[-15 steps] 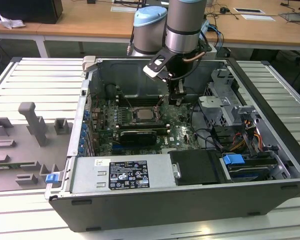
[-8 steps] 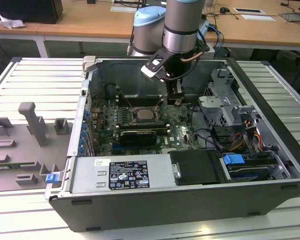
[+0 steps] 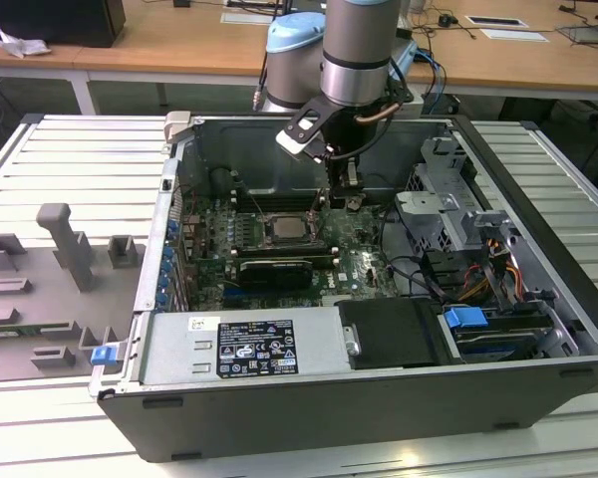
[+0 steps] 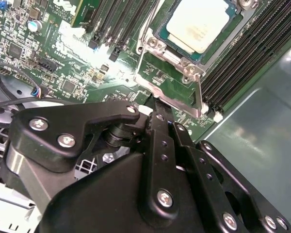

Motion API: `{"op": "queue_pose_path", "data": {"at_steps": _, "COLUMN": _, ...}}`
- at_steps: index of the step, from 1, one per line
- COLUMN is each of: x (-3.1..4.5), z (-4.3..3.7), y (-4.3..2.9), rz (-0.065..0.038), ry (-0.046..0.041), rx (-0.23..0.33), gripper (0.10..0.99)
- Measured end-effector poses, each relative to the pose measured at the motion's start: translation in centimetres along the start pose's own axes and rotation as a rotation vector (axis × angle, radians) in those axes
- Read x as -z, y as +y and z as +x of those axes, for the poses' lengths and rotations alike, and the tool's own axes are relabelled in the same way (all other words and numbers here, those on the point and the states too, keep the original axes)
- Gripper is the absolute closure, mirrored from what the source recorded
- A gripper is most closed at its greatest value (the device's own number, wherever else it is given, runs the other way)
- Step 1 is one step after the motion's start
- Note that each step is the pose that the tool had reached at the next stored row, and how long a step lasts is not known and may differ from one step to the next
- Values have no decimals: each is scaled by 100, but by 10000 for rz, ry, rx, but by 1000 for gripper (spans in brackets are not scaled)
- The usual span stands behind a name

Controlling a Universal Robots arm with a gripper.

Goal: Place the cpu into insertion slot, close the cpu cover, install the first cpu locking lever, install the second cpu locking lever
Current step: 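Close the cpu cover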

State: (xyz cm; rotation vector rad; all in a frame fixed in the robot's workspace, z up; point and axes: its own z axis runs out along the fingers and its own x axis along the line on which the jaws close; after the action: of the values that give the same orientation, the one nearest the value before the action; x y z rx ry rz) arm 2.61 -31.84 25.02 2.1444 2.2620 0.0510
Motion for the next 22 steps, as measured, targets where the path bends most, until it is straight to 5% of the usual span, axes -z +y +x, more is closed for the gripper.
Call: {"op": "queue_pose_path", "data": {"at_steps": 22, "x": 8, "z": 13, "y": -238, "rz": 0, "ry": 1, "rx": 0, "gripper": 980}}
